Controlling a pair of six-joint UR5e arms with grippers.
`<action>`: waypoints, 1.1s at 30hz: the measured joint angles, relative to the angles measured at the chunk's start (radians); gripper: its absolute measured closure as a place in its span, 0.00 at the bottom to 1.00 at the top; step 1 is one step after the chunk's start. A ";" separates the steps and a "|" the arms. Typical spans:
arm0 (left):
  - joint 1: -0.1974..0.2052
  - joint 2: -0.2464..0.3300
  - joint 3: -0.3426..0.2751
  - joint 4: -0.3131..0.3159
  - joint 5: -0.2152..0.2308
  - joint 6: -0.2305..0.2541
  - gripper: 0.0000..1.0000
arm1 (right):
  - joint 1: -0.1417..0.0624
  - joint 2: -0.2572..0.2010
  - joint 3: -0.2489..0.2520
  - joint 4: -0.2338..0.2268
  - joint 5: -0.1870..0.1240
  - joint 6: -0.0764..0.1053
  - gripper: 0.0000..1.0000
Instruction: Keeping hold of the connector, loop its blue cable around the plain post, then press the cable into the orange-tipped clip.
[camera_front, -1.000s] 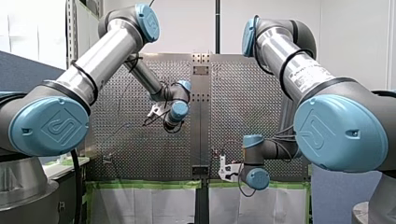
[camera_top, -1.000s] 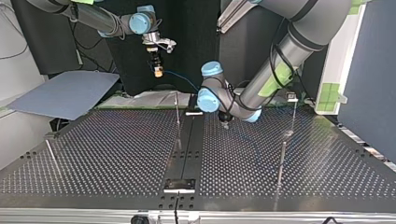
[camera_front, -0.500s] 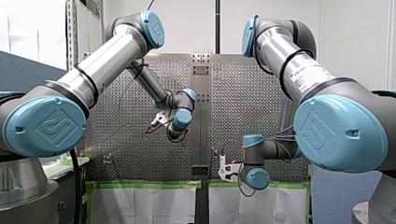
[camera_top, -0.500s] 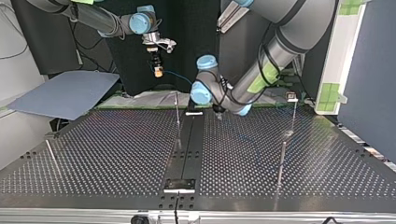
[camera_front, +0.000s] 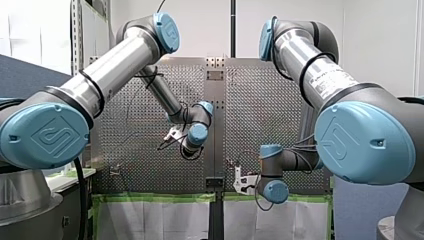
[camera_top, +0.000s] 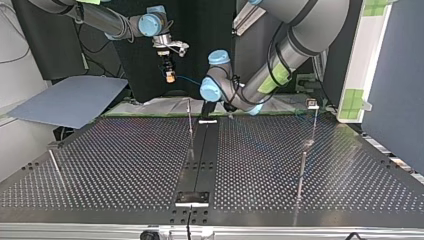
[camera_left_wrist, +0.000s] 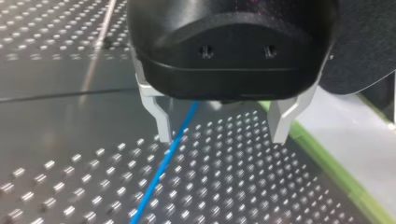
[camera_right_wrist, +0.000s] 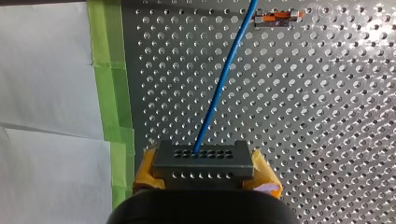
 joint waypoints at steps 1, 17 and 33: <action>-0.003 -0.008 -0.001 0.002 0.000 -0.002 0.00 | 0.000 0.000 0.000 0.000 -0.002 0.000 1.00; -0.054 -0.084 -0.004 0.034 0.020 -0.037 0.00 | -0.001 0.000 0.000 -0.003 -0.015 0.004 1.00; -0.083 -0.142 -0.013 0.068 0.108 -0.175 0.00 | -0.011 0.000 -0.007 0.013 -0.036 0.005 1.00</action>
